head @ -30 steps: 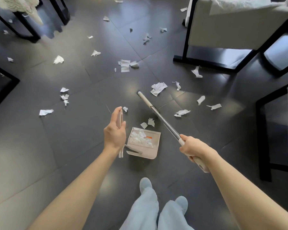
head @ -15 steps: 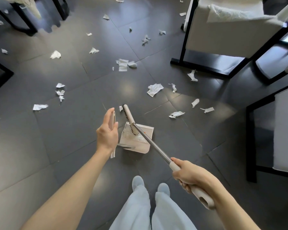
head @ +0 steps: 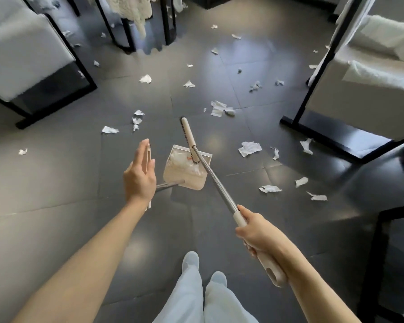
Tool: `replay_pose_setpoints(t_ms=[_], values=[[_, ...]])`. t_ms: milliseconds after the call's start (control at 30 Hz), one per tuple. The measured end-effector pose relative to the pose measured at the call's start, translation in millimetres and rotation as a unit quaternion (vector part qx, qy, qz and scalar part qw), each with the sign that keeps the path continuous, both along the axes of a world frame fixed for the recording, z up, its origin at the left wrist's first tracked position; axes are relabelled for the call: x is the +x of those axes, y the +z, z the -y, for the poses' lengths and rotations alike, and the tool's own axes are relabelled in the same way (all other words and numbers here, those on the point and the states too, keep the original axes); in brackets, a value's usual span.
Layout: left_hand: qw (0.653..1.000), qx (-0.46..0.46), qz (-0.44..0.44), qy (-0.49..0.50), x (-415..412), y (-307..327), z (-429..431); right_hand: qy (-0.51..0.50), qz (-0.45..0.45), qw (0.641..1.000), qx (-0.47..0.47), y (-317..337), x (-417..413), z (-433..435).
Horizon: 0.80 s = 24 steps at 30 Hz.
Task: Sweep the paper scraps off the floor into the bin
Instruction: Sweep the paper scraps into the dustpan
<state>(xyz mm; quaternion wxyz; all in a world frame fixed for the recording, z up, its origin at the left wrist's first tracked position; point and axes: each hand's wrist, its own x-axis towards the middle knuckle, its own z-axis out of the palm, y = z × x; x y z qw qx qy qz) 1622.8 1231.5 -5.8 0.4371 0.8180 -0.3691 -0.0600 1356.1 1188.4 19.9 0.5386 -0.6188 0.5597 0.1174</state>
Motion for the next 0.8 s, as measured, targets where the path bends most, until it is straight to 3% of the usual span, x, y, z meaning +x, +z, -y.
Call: replay_pose_setpoints(t_ms=[333,600,800], values=[[0.984,-0.047,0.015,0.169,100,46,-100,0.173,0.074,0.981,-0.043,23,157,-11],[0.954,-0.039,-0.005,0.299,244,51,-225,0.278,0.145,0.949,0.023,16,361,-83],[0.942,-0.017,-0.040,0.334,387,57,-316,0.321,0.160,0.931,0.073,12,532,-146]])
